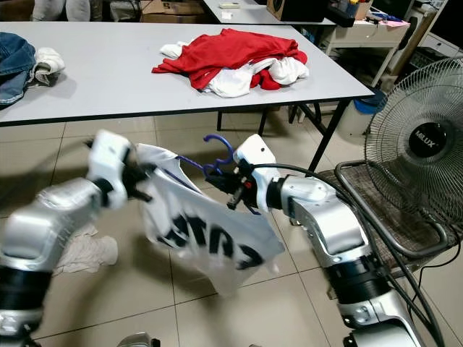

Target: Hang hanger

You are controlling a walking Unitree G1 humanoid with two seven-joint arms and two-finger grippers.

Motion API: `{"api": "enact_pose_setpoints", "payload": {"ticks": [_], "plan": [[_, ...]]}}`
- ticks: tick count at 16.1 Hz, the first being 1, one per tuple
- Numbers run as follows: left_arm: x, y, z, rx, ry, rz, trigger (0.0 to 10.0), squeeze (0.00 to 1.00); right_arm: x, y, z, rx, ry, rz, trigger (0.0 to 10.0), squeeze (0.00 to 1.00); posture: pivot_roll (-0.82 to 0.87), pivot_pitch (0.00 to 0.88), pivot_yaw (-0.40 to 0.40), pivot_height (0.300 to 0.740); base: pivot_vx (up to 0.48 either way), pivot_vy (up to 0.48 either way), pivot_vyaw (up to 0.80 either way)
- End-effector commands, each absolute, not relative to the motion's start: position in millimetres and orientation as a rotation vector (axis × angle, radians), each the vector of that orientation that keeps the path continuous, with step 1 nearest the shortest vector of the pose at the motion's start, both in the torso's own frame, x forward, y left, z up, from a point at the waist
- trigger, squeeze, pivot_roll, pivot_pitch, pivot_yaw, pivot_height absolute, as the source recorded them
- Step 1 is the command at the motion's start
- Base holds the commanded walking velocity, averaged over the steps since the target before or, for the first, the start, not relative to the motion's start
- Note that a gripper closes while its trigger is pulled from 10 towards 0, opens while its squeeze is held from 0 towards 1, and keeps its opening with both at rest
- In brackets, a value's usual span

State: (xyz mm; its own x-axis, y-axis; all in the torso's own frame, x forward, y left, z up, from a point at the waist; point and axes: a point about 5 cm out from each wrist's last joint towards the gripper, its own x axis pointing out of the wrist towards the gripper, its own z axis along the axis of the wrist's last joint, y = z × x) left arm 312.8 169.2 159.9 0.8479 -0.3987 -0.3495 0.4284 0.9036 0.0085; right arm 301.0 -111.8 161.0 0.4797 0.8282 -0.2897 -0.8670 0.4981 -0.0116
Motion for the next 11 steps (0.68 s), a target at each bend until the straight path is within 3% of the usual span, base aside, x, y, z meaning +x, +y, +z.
{"api": "enact_pose_setpoints", "payload": {"ticks": [1,7,11], "plan": [[313,167,170,0.096,0.324,-0.475,0.0,0.0,299,-115,165,-0.184,0.245,1.06,10.0,0.0,-0.02,0.0,-0.074,0.74,0.0,0.0,0.0],[309,169,203,0.182,0.322,-0.669,0.0,0.0,284,-130,152,-0.371,0.351,1.18,10.0,0.0,-0.02,0.0,-0.067,0.74,0.0,0.0,0.0],[306,176,200,0.306,0.392,-0.711,0.0,0.0,276,-133,151,-0.413,0.385,1.241,10.0,0.0,-0.02,0.0,-0.061,0.74,0.0,0.0,0.0]]}}
